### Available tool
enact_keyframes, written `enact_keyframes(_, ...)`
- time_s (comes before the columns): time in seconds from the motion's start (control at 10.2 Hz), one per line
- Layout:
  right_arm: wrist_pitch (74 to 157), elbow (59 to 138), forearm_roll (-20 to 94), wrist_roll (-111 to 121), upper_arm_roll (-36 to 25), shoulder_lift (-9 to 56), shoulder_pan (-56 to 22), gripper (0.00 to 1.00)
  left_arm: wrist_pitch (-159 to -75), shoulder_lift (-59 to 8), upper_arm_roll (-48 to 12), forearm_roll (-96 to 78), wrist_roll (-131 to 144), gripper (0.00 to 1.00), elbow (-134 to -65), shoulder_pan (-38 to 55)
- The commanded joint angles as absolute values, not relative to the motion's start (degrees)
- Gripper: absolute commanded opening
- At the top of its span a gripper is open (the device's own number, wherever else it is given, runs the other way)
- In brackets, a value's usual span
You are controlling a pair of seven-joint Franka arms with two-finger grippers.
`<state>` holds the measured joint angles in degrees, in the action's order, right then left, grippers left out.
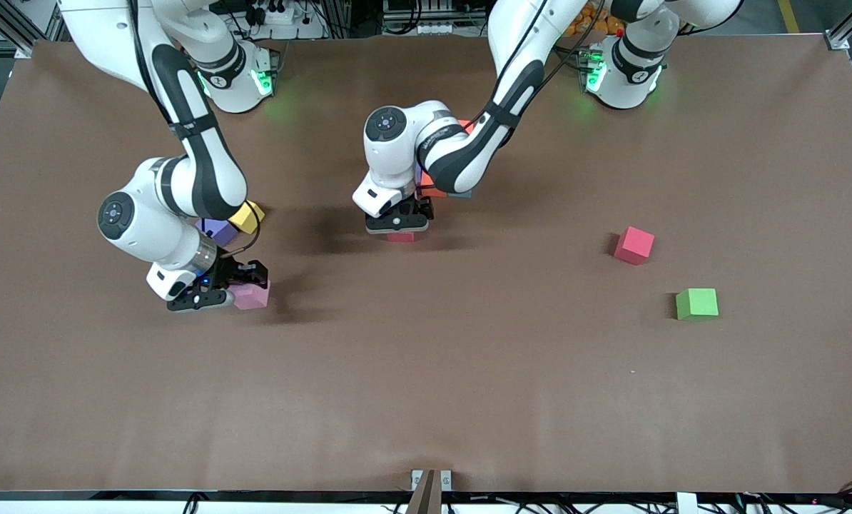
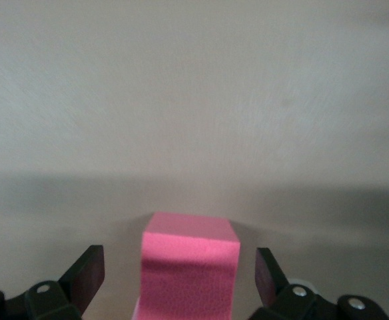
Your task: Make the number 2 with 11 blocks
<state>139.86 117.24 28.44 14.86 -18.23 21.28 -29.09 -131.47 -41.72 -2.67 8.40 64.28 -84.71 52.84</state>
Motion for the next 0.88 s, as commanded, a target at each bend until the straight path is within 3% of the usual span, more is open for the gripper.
enact_keyframes(0.0,139.66,115.5,29.53,15.21,-18.54,21.27,-31.37,0.11,-125.97,-33.08,-2.81,9.58,65.65,1.0,-85.96,50.28)
enact_keyframes(0.39,139.92,112.59,29.62,15.03,-18.54,23.11,-38.65,0.0,-116.48,-24.54,-2.9,9.75,64.34,1.0,-86.48,41.25)
enact_keyframes(0.78,139.13,108.2,29.53,13.71,-18.54,25.31,-47.61,0.0,-106.9,-16.98,-3.34,9.41,63.12,1.0,-87.1,30.7)
